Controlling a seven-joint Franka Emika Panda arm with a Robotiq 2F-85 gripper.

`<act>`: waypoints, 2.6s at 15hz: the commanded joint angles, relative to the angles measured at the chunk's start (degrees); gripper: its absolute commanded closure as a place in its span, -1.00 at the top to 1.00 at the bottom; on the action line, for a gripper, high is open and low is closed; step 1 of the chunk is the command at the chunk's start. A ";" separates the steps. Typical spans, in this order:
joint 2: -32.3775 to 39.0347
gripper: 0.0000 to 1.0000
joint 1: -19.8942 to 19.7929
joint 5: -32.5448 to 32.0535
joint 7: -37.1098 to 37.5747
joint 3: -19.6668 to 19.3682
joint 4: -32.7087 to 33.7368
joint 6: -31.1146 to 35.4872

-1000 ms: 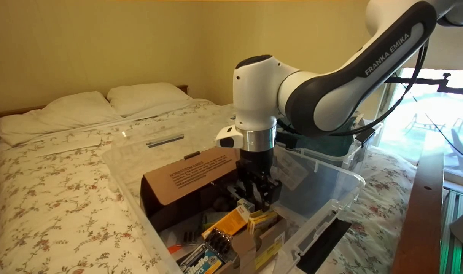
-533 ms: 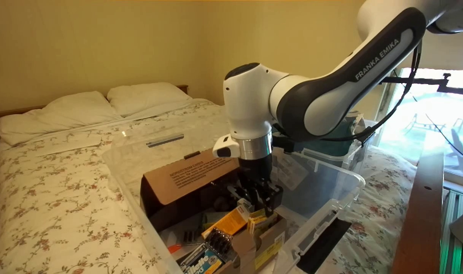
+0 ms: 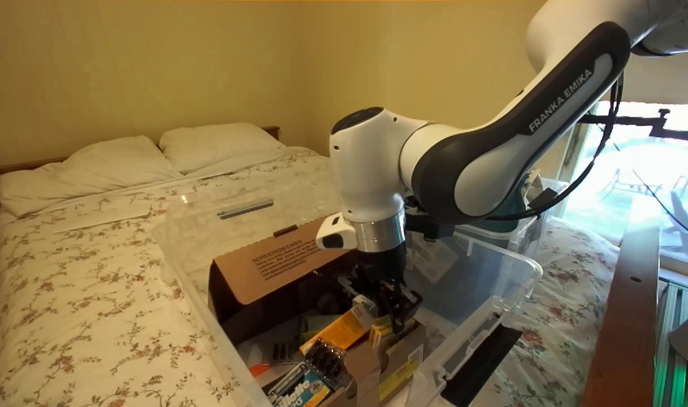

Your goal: Move two small, orange boxes to the storage bin on the right

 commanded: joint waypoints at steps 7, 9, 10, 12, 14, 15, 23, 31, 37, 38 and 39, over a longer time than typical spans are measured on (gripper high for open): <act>-5.57 -1.00 1.38 -1.97 1.94 0.71 4.86 -5.48; -9.72 -0.96 1.66 -2.84 2.35 0.92 5.05 -7.70; -12.33 -0.99 1.60 -3.10 2.99 1.05 4.61 -8.47; -17.37 -0.98 1.71 -4.91 5.75 0.77 3.33 -9.00; -22.08 -0.98 1.84 -8.07 9.48 0.64 2.79 -10.63; -23.74 -0.98 1.96 -10.28 10.91 0.75 3.09 -12.22; -31.02 -0.98 -4.02 -23.20 25.59 -1.58 -6.15 -14.12; -31.76 -0.98 -9.68 -18.25 31.98 -3.71 -12.51 -30.37; -32.08 -0.98 -9.23 -6.54 30.39 -2.83 -9.51 -39.08; -33.10 -0.98 -8.95 -7.06 31.25 -2.47 -8.96 -38.42; -33.60 -0.98 -8.47 -8.10 32.06 -1.89 -7.59 -38.92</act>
